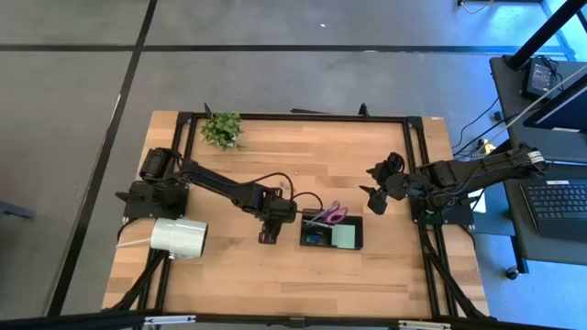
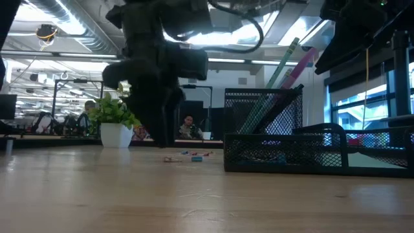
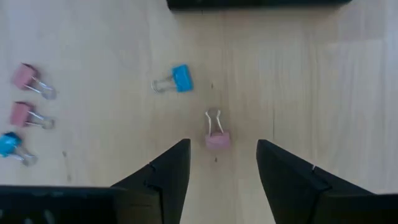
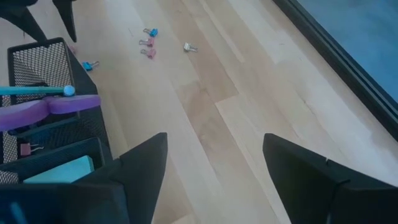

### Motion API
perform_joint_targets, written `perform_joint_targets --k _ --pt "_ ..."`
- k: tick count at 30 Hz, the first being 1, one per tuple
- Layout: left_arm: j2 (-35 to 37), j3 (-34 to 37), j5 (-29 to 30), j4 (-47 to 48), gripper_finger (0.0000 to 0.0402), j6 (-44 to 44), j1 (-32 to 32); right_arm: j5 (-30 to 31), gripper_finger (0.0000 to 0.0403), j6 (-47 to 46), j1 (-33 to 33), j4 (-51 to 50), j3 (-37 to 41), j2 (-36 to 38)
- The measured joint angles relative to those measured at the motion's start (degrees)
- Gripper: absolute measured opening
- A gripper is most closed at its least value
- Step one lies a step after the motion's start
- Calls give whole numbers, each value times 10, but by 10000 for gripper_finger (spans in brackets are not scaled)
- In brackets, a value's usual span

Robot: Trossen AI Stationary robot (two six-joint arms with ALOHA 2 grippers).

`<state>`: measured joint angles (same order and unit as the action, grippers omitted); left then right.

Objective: Pick and place office supplies into organizer
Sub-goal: Put the top pink binder clip into the desk organizer

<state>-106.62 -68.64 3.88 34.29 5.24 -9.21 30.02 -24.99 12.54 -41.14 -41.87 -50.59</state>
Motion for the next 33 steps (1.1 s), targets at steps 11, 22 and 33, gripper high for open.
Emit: perform_joint_targets --k 11,22,33 --pt "-41 -2 -1 -28 175 30 0 0 268 0 0 -8 0 0" --pt "-49 -3 -10 -9 155 31 1 0 268 1 0 -8 0 0" --pt "-50 -2 4 -5 121 31 0 0 268 1 0 -8 0 0"
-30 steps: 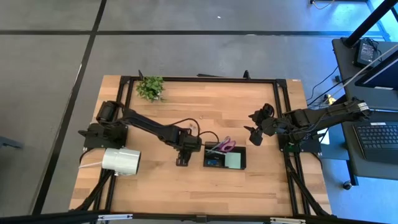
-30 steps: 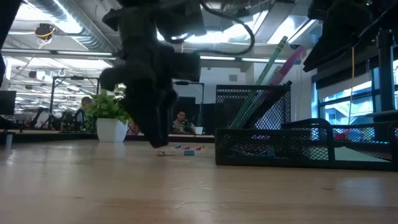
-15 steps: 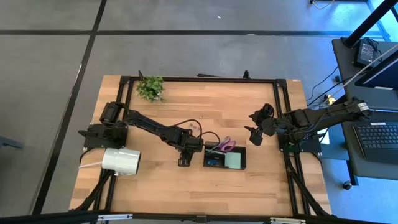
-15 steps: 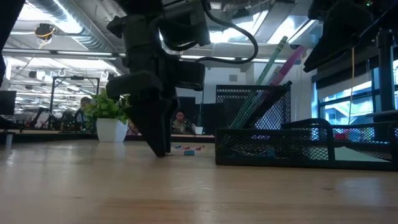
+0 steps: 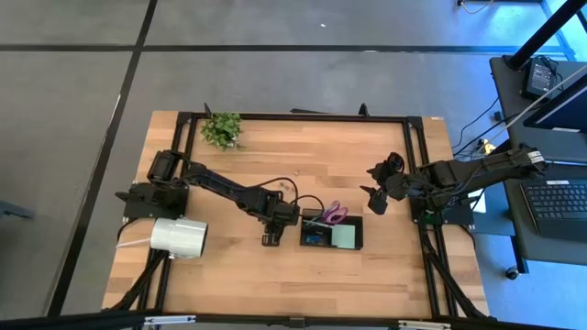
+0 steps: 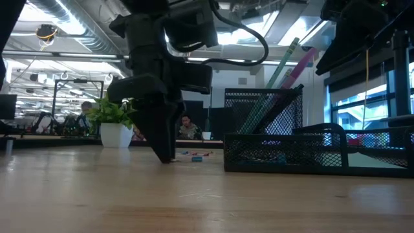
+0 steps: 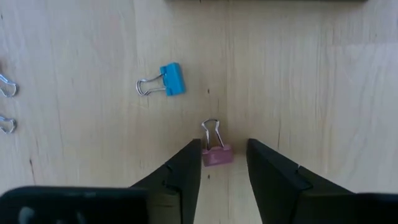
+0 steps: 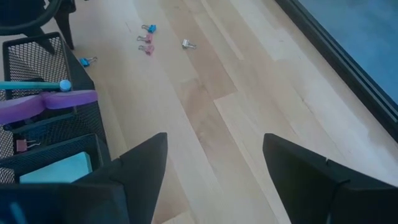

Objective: Pick and place office supplies into organizer
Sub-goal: Put the top pink binder clip into the desk organizer

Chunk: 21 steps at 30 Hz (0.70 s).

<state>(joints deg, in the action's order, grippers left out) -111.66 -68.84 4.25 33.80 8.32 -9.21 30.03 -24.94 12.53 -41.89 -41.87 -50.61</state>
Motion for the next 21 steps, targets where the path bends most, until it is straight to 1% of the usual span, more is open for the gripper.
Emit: perform_joint_targets --k 12,21 --pt "0 2 7 -1 64 -25 -2 0 268 0 0 0 0 0" --pt "2 3 3 -5 58 -25 -3 0 268 0 0 0 0 0"
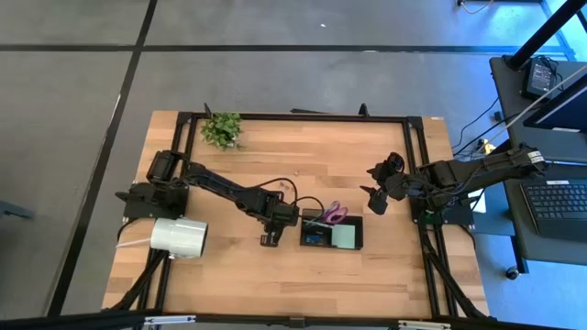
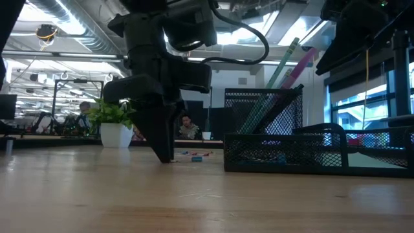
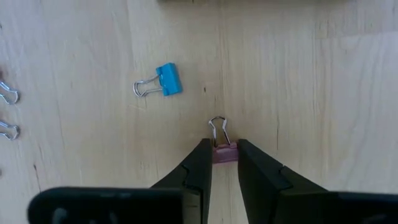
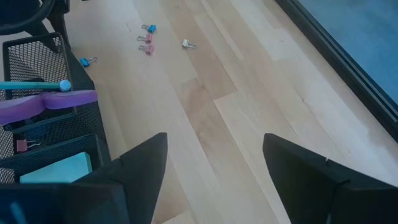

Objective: Pick and place office supplies into organizer
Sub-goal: Put the top pink binder clip into the desk organizer

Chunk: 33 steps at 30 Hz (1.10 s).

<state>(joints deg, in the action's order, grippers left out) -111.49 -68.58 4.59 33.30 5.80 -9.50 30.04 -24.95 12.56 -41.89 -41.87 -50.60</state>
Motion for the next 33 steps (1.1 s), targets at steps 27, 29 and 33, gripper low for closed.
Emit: perform_joint_targets --k 27,29,33 --pt "94 1 -13 -202 57 -42 -51 0 268 -9 0 10 0 0" --pt "94 1 -10 -228 57 -42 -51 0 268 -17 0 10 0 0" --pt "91 -1 -10 -274 57 -42 -51 0 268 -19 0 10 0 0"
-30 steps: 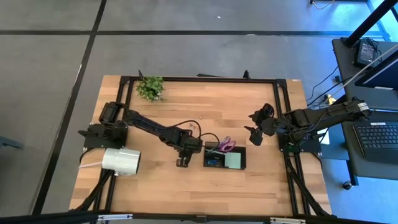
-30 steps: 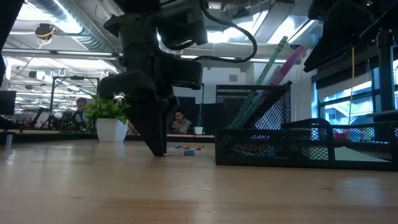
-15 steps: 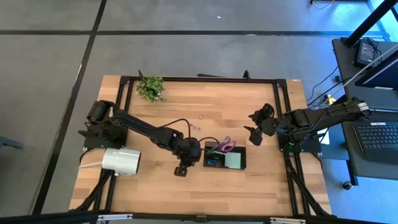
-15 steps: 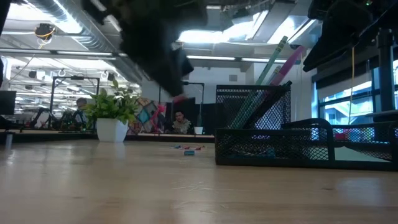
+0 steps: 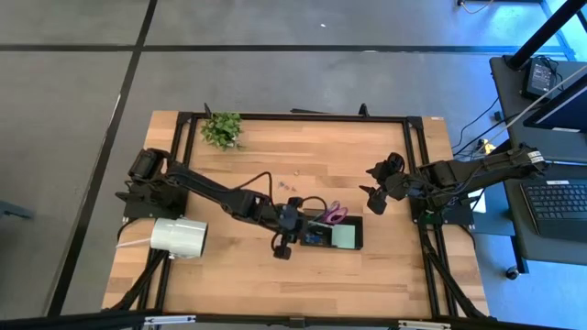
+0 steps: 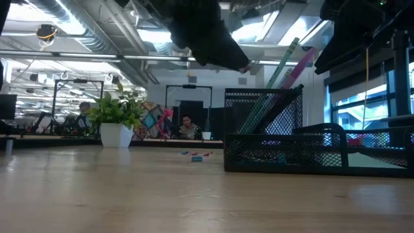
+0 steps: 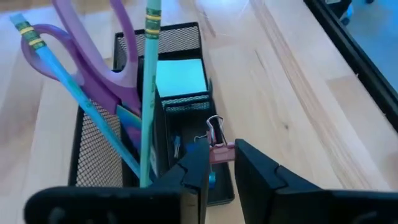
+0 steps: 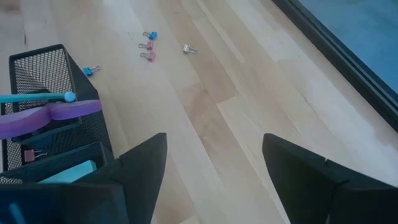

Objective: Pick and place office supplies into organizer
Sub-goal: Put the top pink binder clip into the desk organizer

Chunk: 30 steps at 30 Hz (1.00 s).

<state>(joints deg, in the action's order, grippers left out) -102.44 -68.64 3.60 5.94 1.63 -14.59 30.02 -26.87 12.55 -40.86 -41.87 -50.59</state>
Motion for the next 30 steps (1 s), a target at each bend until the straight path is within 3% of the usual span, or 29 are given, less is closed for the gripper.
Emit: perform_joint_targets --k 4,11,30 --pt "-1 0 4 0 57 0 -4 0 268 0 0 0 0 0" --pt "-3 0 71 1 57 1 -13 0 268 0 0 0 0 0" --pt "-85 0 74 -35 57 12 -21 0 268 0 0 3 0 0"
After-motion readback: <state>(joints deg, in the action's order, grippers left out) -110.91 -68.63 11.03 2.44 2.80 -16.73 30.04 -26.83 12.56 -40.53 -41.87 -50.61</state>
